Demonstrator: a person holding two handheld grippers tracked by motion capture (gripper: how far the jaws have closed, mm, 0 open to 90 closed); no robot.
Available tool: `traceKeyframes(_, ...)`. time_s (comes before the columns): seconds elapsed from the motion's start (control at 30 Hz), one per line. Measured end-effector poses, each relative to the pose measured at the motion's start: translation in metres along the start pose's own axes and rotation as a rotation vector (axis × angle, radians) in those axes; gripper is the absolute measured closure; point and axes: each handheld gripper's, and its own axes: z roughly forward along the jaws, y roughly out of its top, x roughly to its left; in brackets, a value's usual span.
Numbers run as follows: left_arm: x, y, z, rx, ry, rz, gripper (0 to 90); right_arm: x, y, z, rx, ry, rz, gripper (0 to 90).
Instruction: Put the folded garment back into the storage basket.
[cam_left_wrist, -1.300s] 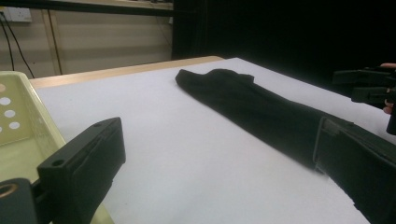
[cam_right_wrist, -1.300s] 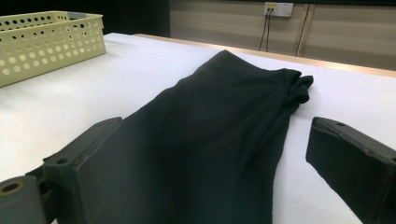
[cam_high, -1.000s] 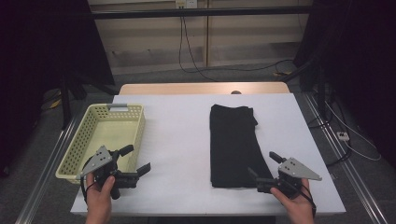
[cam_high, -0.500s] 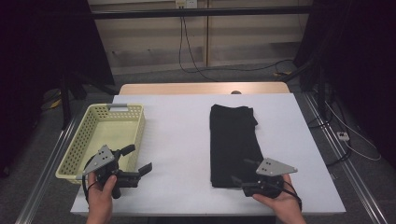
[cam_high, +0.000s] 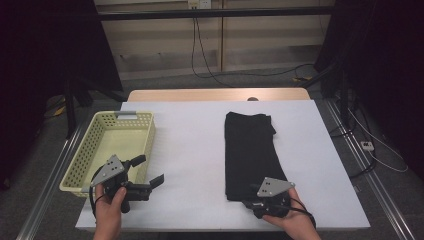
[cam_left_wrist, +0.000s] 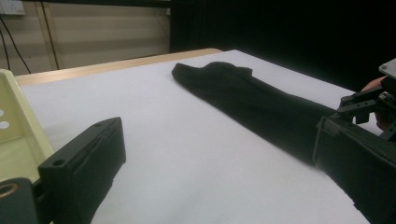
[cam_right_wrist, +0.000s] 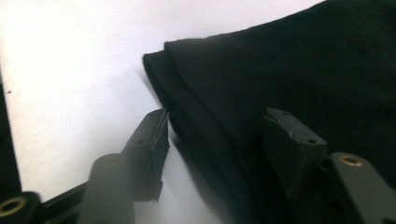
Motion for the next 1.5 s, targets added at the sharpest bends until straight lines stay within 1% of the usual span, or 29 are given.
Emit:
traceKeyframes(0.07,-0.001,0.001,0.001,0.017,0.009,-0.008,2.6,-0.001,0.0,0.0,-0.002,0.012,-0.002,49.6)
traceKeyframes(0.1,-0.002,0.002,0.002,0.024,0.013,-0.014,2.9,-0.001,-0.001,0.0,-0.01,0.014,-0.004,53.4)
traceKeyframes(0.13,-0.003,0.003,0.002,0.027,0.013,-0.017,3.0,-0.003,-0.002,0.0,-0.014,0.013,0.003,58.0)
traceKeyframes(0.17,-0.003,0.004,0.003,0.032,0.009,-0.015,3.0,-0.004,-0.002,0.0,-0.016,0.006,0.0,61.7)
traceKeyframes(0.3,-0.006,0.01,0.006,0.045,0.001,-0.006,3.1,-0.007,-0.002,-0.001,-0.012,0.001,-0.01,68.3)
traceKeyframes(0.4,-0.008,0.014,0.011,0.054,-0.013,-0.015,3.1,-0.008,0.0,-0.001,0.003,-0.012,0.005,76.2)
traceKeyframes(0.43,-0.009,0.015,0.014,0.059,-0.018,-0.008,3.1,-0.01,0.0,-0.001,0.001,-0.01,0.016,77.8)
traceKeyframes(0.47,-0.011,0.017,0.016,0.066,-0.022,-0.003,3.2,-0.012,0.0,0.0,-0.006,-0.006,0.034,78.6)
traceKeyframes(0.57,-0.014,0.022,0.027,0.08,-0.049,0.004,3.2,-0.013,-0.002,-0.001,-0.017,0.0,0.051,80.0)
traceKeyframes(0.63,-0.017,0.026,0.035,0.092,-0.061,0.01,3.2,-0.014,-0.001,-0.002,-0.021,0.007,0.083,80.6)
traceKeyframes(0.7,-0.019,0.031,0.044,0.108,-0.077,0.036,3.2,-0.015,-0.001,-0.002,-0.021,0.008,0.086,81.1)
traceKeyframes(0.73,-0.02,0.032,0.048,0.114,-0.088,0.041,3.2,-0.015,0.0,-0.003,-0.022,0.007,0.087,81.2)
traceKeyframes(0.8,-0.023,0.036,0.058,0.128,-0.088,0.05,3.7,-0.015,0.0,-0.004,-0.02,0.012,0.079,81.2)
traceKeyframes(0.83,-0.023,0.037,0.063,0.133,-0.089,0.058,3.9,-0.015,0.0,-0.005,-0.024,0.016,0.085,81.2)
traceKeyframes(0.87,-0.025,0.039,0.067,0.135,-0.094,0.053,3.9,-0.016,-0.001,-0.005,-0.031,0.021,0.081,81.2)
traceKeyframes(0.9,-0.025,0.04,0.072,0.143,-0.1,0.064,4.0,-0.016,-0.002,-0.006,-0.036,0.026,0.083,81.2)
traceKeyframes(0.97,-0.026,0.042,0.08,0.149,-0.106,0.061,4.0,-0.016,-0.002,-0.008,-0.051,0.042,0.094,81.2)
traceKeyframes(1.0,-0.026,0.043,0.085,0.151,-0.111,0.06,4.0,-0.017,-0.002,-0.009,-0.06,0.047,0.097,81.2)
traceKeyframes(1.07,-0.025,0.044,0.093,0.163,-0.11,0.061,4.0,-0.017,-0.002,-0.011,-0.077,0.049,0.106,81.2)
traceKeyframes(1.13,-0.023,0.044,0.101,0.177,-0.102,0.06,4.0,-0.016,-0.002,-0.013,-0.085,0.041,0.093,81.2)
traceKeyframes(1.17,-0.022,0.044,0.104,0.18,-0.096,0.06,4.0,-0.016,-0.002,-0.014,-0.089,0.038,0.099,81.2)
traceKeyframes(1.23,-0.02,0.044,0.112,0.182,-0.096,0.056,4.0,-0.015,-0.002,-0.015,-0.097,0.038,0.093,81.2)
traceKeyframes(1.33,-0.016,0.044,0.124,0.194,-0.098,0.052,4.0,-0.013,-0.001,-0.017,-0.108,0.057,0.103,81.3)
traceKeyframes(1.37,-0.016,0.044,0.124,0.194,-0.098,0.052,4.0,-0.013,-0.001,-0.017,-0.111,0.064,0.106,81.2)
traceKeyframes(1.4,-0.014,0.045,0.133,0.212,-0.1,0.05,4.0,-0.012,-0.001,-0.016,-0.11,0.07,0.107,81.2)
traceKeyframes(1.47,-0.012,0.045,0.144,0.223,-0.101,0.056,4.0,-0.01,-0.002,-0.016,-0.101,0.074,0.096,81.3)
traceKeyframes(1.5,-0.011,0.045,0.149,0.226,-0.105,0.049,4.0,-0.009,-0.002,-0.015,-0.101,0.077,0.093,81.2)
